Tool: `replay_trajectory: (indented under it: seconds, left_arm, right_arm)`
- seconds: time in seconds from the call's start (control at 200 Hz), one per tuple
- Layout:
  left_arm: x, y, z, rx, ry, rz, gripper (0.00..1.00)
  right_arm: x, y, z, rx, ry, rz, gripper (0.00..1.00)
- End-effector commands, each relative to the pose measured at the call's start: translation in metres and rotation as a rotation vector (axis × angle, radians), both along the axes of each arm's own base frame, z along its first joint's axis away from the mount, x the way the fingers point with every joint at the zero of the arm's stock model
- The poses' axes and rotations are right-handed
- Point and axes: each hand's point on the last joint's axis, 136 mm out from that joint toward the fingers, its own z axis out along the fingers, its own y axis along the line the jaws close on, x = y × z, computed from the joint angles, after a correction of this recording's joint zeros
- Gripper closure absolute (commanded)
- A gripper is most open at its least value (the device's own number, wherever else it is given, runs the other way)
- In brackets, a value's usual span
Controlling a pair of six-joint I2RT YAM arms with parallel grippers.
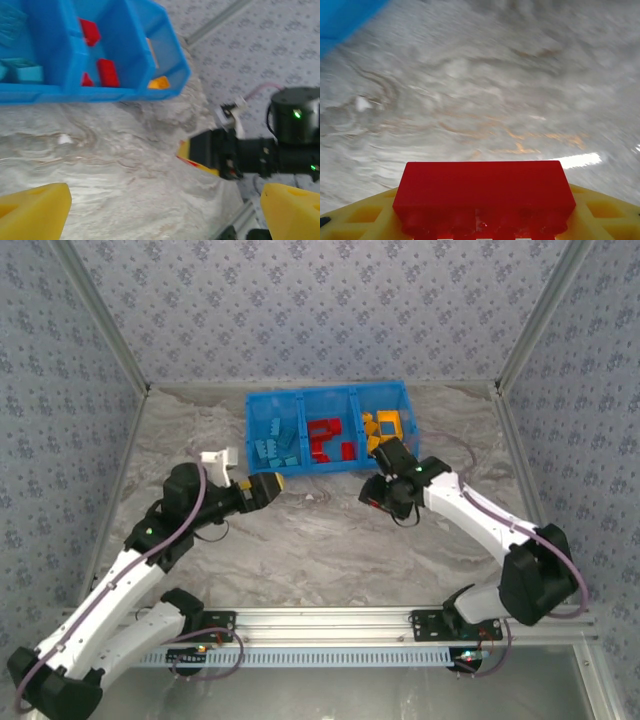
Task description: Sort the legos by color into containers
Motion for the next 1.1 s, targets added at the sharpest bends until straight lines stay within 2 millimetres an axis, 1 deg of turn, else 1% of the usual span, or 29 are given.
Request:
replay_trajectory:
  seconds: [0.0,0.025,0.04,0.065,0.145,0.19,0.24,0.245,0.255,0.33,0.345,0.41,0.43,0.44,0.515,0.635,0.685,0.789,0.869,0.944,1.094]
  left_arm:
    - [-0.001,-0.018,0.043,-0.066,-0.104,-0.113,0.03]
    - [0.001,-0.018,0.047,-0.063,-0.118,-0.110,0.03]
    - [0.002,-0.018,0.050,-0.065,-0.126,-0.110,0.03]
    - [0.005,-0.018,0.055,-0.072,-0.137,-0.107,0.03]
    - [0.015,-0.018,0.065,-0.072,-0.146,-0.091,0.03]
    - [0.023,-0.016,0.058,-0.028,-0.121,-0.061,0.03]
    - [0.036,-0.006,0.048,0.060,-0.087,0.009,0.03]
    - [0.035,-0.006,0.045,0.073,-0.074,0.006,0.03]
    - [0.039,-0.004,0.048,0.085,-0.081,0.021,0.03]
    - [0.053,0.014,0.025,0.236,-0.018,0.114,0.03]
    - [0.055,0.015,0.025,0.254,-0.020,0.119,0.03]
    - [0.065,0.023,0.020,0.322,-0.005,0.165,0.03]
    - [0.069,0.025,0.019,0.337,0.000,0.182,0.03]
    - [0.071,0.026,0.018,0.343,0.006,0.189,0.03]
    - [0.080,0.028,0.009,0.394,0.042,0.215,0.03]
    - [0.085,0.022,0.010,0.391,0.047,0.206,0.04]
    - [0.085,0.021,0.009,0.391,0.044,0.203,0.04]
    - [0.084,0.024,0.010,0.403,0.040,0.208,0.03]
    - [0.082,0.026,0.010,0.409,0.035,0.212,0.03]
    - [0.080,0.028,0.010,0.410,0.034,0.217,0.03]
    - [0.077,0.031,0.009,0.411,0.035,0.219,0.03]
  right_arm:
    - [0.027,0.016,0.015,-0.004,-0.074,0.049,0.45]
    - [0.031,0.018,0.014,-0.007,-0.074,0.055,0.45]
    - [0.038,0.023,0.024,0.007,-0.100,0.059,0.45]
    - [0.044,0.027,0.028,0.012,-0.113,0.065,0.45]
    - [0.065,0.038,0.032,0.012,-0.138,0.084,0.45]
    - [0.076,0.044,0.032,0.002,-0.141,0.096,0.45]
    - [0.090,0.052,0.036,-0.006,-0.155,0.108,0.45]
    - [0.091,0.053,0.035,-0.008,-0.154,0.109,0.45]
    - [0.094,0.054,0.034,-0.010,-0.155,0.112,0.45]
    - [0.116,0.066,0.036,-0.013,-0.181,0.125,0.45]
    - [0.120,0.069,0.038,-0.016,-0.186,0.127,0.45]
    - [0.139,0.075,0.028,-0.048,-0.174,0.134,0.45]
    - [0.146,0.077,0.030,-0.050,-0.181,0.133,0.45]
    - [0.148,0.079,0.028,-0.053,-0.179,0.133,0.45]
    - [0.169,0.088,0.021,-0.048,-0.173,0.117,0.45]
    - [0.194,0.103,0.012,-0.025,-0.166,0.077,0.45]
    - [0.200,0.105,0.007,-0.029,-0.155,0.046,0.44]
    - [0.206,0.098,-0.015,-0.034,-0.085,-0.060,0.44]
    - [0.211,0.102,-0.028,0.003,-0.062,-0.091,0.44]
    - [0.214,0.105,-0.037,0.007,-0.047,-0.103,0.42]
    - [0.218,0.100,-0.051,-0.006,-0.010,-0.145,0.38]
